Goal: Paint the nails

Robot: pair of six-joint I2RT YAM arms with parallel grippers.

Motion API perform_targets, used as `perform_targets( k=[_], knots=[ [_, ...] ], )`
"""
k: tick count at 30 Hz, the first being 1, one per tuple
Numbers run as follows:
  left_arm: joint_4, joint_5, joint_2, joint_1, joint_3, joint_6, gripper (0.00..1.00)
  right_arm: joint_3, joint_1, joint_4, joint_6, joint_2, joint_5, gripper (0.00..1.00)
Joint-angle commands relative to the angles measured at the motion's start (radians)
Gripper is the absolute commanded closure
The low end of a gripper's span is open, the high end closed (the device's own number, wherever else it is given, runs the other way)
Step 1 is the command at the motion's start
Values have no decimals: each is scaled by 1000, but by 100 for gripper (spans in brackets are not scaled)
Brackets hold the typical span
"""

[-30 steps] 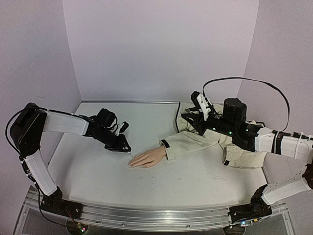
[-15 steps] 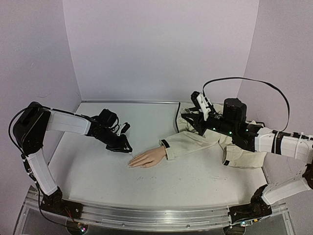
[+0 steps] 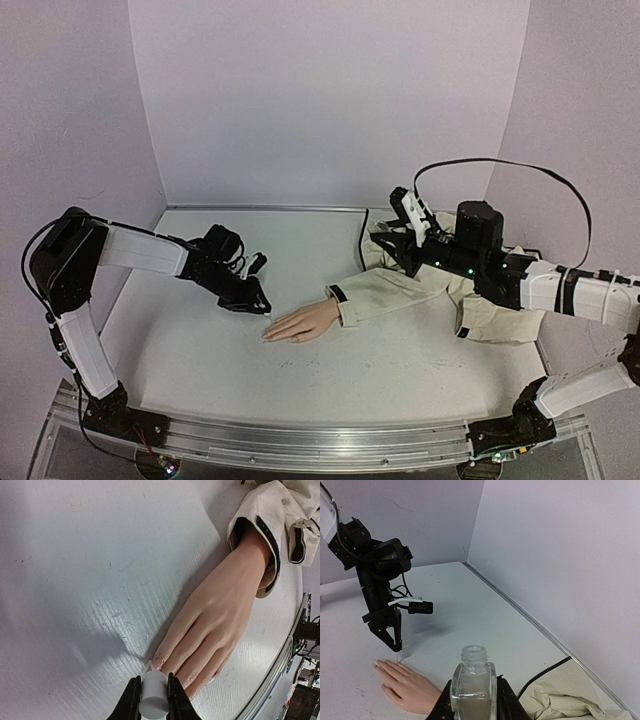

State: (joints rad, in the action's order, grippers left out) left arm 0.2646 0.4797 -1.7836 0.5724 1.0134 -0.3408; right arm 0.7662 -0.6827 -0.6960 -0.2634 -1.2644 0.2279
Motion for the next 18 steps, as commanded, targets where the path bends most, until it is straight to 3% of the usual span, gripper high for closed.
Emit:
perform_targets(
  k=[1, 18],
  knots=[
    [-36, 26, -13, -3, 44, -1, 100, 44, 6, -76, 10, -1, 11, 100],
    [-34, -1, 7, -5, 8, 0, 100, 45, 6, -76, 10, -3, 12, 100]
  ],
)
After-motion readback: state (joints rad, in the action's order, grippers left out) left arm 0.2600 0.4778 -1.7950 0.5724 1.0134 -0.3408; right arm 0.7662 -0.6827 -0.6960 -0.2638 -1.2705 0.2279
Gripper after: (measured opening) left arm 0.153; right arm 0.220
